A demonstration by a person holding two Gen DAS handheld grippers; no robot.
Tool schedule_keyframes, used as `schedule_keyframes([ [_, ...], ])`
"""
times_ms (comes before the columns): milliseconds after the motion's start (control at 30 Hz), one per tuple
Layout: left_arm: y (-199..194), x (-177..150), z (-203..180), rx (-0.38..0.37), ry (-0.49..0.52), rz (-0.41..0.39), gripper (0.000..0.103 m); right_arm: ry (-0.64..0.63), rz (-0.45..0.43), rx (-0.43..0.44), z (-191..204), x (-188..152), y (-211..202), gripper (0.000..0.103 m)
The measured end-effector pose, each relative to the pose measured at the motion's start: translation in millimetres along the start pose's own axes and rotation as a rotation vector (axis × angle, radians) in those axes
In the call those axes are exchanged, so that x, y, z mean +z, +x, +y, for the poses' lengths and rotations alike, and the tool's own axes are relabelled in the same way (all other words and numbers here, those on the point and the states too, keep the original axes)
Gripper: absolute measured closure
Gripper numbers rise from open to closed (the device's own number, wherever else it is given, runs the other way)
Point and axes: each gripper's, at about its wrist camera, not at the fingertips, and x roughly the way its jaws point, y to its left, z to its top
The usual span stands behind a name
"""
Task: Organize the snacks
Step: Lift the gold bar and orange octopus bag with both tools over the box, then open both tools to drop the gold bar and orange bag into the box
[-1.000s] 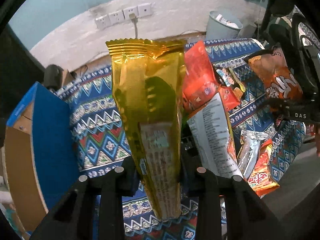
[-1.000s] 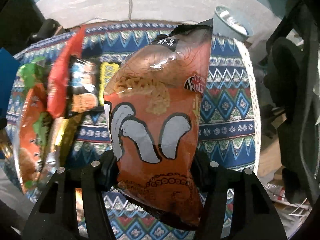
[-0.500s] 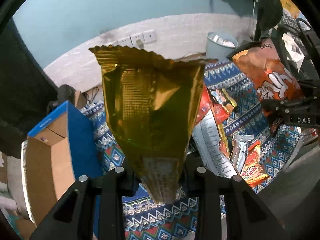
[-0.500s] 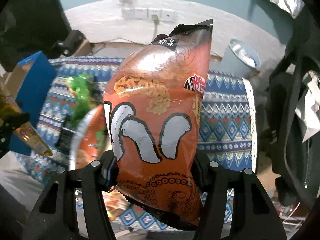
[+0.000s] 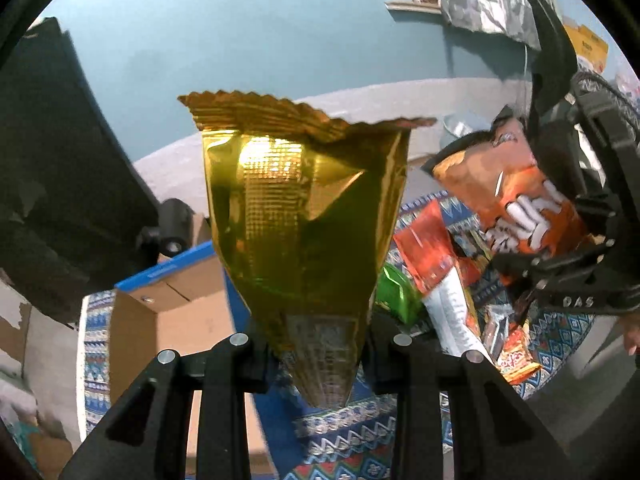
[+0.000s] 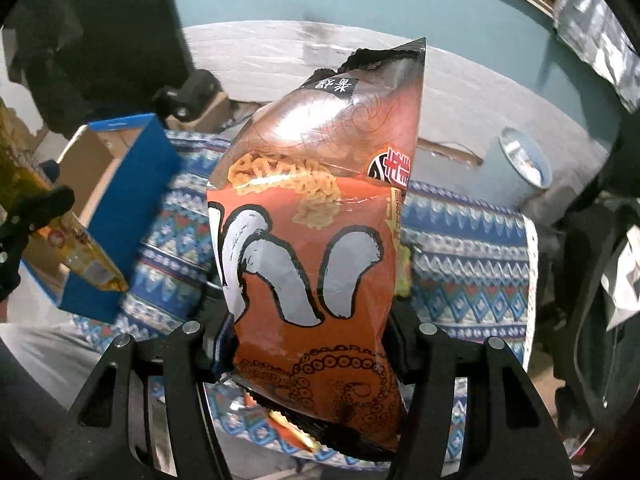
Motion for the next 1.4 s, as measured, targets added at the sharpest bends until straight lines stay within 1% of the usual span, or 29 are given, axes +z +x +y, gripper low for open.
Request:
schedule_keyframes([
  [233,-18,1,34,0.062,-0.044,-0.047,0.07,-0.048,-0.013,0.054,47,24,0,0.043],
  [533,-23,-15,81,0.142,-0.109,-0.043,0.07,-0.121,-0.009,0.106,106,45,7,0.043],
  [667,-18,-30,105,0.185,-0.134,-0.023,0.07,-0.159,-0.001,0.125,135,53,14,0.043],
  [767,-9,-41,122,0.218,-0.158,0.007,0.07,-0.182,0.009,0.14,155,58,20,0.043],
  [900,0,-55,142,0.23,-0.192,0.047,0.07,-0.205,0.026,0.161,179,64,29,0.043],
  [1100,11,-71,163,0.284,-0.206,0.095,0.07,-0.233,0.061,0.187,217,74,49,0.043],
  [1400,35,-88,186,0.293,-0.252,0.178,0.07,-0.247,0.118,0.223,251,80,75,0.043],
])
